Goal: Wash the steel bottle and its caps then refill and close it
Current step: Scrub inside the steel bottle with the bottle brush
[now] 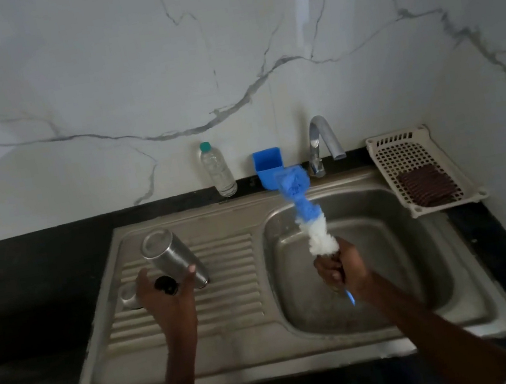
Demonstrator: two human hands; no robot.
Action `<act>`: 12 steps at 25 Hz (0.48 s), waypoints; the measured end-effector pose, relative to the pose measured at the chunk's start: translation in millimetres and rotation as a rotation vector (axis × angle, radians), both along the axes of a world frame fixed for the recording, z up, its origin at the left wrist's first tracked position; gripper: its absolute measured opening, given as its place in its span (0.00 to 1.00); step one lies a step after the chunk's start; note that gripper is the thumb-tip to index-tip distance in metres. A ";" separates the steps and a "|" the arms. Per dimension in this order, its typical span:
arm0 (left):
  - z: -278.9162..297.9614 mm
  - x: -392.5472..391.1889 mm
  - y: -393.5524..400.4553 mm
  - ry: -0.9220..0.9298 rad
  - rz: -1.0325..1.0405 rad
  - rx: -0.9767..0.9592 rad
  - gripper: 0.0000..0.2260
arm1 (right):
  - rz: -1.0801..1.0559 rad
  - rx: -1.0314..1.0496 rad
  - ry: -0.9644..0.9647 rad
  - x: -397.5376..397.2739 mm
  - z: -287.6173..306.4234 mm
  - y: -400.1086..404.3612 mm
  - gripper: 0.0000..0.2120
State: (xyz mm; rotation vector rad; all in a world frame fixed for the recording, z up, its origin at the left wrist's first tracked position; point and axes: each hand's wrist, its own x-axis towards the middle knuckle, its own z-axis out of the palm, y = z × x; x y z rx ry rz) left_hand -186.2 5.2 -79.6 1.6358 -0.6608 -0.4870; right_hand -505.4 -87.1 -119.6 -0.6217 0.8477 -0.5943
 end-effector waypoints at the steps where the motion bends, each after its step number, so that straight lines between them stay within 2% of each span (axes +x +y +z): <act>1: -1.2 7.1 -7.3 0.028 -0.027 0.023 0.43 | -0.003 0.011 0.014 4.4 3.4 -1.2 0.23; 2: -3.9 14.4 -14.7 -0.008 -0.049 0.050 0.45 | -0.013 0.029 0.035 8.2 7.3 -2.9 0.23; 4: -10.3 22.2 -27.7 -0.068 -0.091 0.078 0.39 | -0.044 0.045 0.111 16.3 17.1 -6.1 0.23; 7: -8.9 23.2 -37.6 -0.017 -0.059 0.080 0.31 | -0.141 0.012 0.322 29.4 22.3 -1.1 0.31; 10: 1.6 23.5 -50.1 -0.011 -0.074 0.049 0.29 | -0.231 -0.217 0.571 31.3 12.3 10.9 0.33; 12: 13.9 21.9 -61.4 0.059 -0.086 -0.014 0.28 | -0.271 -0.432 0.641 25.5 0.4 18.9 0.23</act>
